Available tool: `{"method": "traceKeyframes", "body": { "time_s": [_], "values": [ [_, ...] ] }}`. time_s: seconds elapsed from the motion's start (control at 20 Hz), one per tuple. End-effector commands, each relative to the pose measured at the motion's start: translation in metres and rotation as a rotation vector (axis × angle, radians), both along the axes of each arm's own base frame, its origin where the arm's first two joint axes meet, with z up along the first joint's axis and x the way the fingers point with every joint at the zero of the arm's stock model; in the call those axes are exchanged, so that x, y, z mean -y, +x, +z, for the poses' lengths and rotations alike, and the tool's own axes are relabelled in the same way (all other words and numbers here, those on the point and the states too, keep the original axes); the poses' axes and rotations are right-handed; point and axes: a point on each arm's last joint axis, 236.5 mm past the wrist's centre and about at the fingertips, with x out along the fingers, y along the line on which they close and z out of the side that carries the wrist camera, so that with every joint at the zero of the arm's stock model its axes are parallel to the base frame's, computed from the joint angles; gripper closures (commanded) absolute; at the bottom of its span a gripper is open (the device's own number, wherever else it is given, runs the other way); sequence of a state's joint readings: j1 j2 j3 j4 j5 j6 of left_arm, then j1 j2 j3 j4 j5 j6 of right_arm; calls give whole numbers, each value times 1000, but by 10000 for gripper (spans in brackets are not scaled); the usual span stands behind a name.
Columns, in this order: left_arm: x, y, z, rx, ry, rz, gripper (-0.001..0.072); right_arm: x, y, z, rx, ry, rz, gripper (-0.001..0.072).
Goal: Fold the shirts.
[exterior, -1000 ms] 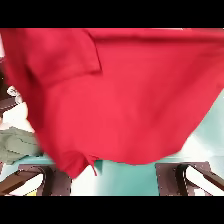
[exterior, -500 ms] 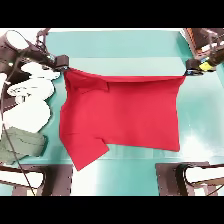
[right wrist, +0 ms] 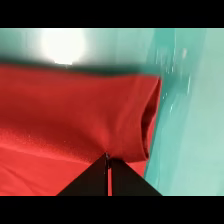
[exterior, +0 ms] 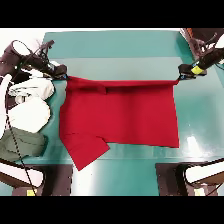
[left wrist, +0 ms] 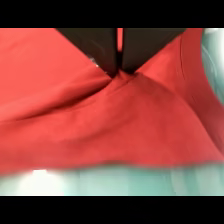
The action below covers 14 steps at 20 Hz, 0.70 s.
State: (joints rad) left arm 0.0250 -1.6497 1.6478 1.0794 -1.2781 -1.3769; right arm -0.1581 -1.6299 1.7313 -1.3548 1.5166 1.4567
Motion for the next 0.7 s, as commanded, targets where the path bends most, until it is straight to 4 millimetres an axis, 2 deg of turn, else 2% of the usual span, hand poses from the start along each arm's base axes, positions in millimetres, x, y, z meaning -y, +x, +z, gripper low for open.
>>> {"method": "traceKeyframes", "body": {
  "time_s": [0.0, 0.15, 0.2, 0.25, 0.3, 0.35, 0.45, 0.5, 0.6, 0.65],
  "values": [
    [1, -29, -35, -121, -4, -36, 685, -5, -29, -31, -64, 13, -13, 700],
    [1, -52, -69, -217, -10, -15, 683, -16, -42, -49, -60, 56, -36, 699],
    [2, -58, -76, -255, -16, 10, 612, -21, -43, -50, -50, 84, -47, 696],
    [2, -63, -79, -281, -20, 24, 225, -26, -44, -49, -40, 110, -57, 593],
    [1, -67, -78, -302, -22, 35, 83, -28, -44, -45, -34, 120, -57, 433],
    [-1, -70, -71, -302, -24, 34, 165, -29, -47, -38, -33, 121, -50, 398],
    [-14, -75, -45, -244, 30, 38, 167, -28, -56, -15, -12, 104, -23, 398],
    [-30, -85, -32, -220, 101, 61, 166, -30, -62, -2, 7, 101, -9, 398],
    [-58, -127, -21, -218, 223, 110, 167, -33, -76, 26, 58, 95, 3, 398],
    [-59, -154, -23, -233, 234, 120, 166, -34, -81, 37, 90, 91, 4, 398]
  ]
}}
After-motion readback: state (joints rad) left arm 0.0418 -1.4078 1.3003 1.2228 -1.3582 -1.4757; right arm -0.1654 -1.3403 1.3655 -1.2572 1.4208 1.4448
